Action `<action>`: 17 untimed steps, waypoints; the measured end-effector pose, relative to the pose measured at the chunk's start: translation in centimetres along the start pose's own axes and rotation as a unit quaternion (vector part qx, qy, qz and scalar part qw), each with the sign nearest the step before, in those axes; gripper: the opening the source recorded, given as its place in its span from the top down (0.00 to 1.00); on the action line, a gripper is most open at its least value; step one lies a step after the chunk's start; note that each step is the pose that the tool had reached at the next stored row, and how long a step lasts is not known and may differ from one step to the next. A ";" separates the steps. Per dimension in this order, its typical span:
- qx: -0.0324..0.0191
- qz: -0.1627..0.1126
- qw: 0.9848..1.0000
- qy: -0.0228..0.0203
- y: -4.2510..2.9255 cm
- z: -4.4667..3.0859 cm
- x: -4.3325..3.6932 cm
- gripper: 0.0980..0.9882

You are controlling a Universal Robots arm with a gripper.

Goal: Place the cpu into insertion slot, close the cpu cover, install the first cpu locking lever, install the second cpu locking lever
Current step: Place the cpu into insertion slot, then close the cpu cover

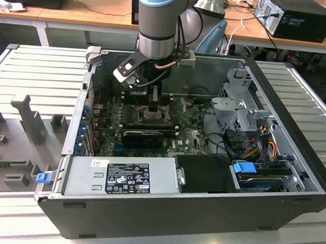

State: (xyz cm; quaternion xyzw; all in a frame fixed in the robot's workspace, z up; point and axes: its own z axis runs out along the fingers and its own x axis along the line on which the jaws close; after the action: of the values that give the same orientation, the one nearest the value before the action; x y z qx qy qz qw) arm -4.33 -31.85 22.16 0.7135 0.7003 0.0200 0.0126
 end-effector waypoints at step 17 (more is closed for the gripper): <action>0.002 0.000 1.000 0.000 0.56 -0.57 0.03 0.99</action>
State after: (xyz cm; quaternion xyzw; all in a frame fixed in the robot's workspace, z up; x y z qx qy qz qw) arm -3.79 -31.84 22.75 0.7135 0.7003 0.0191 0.0112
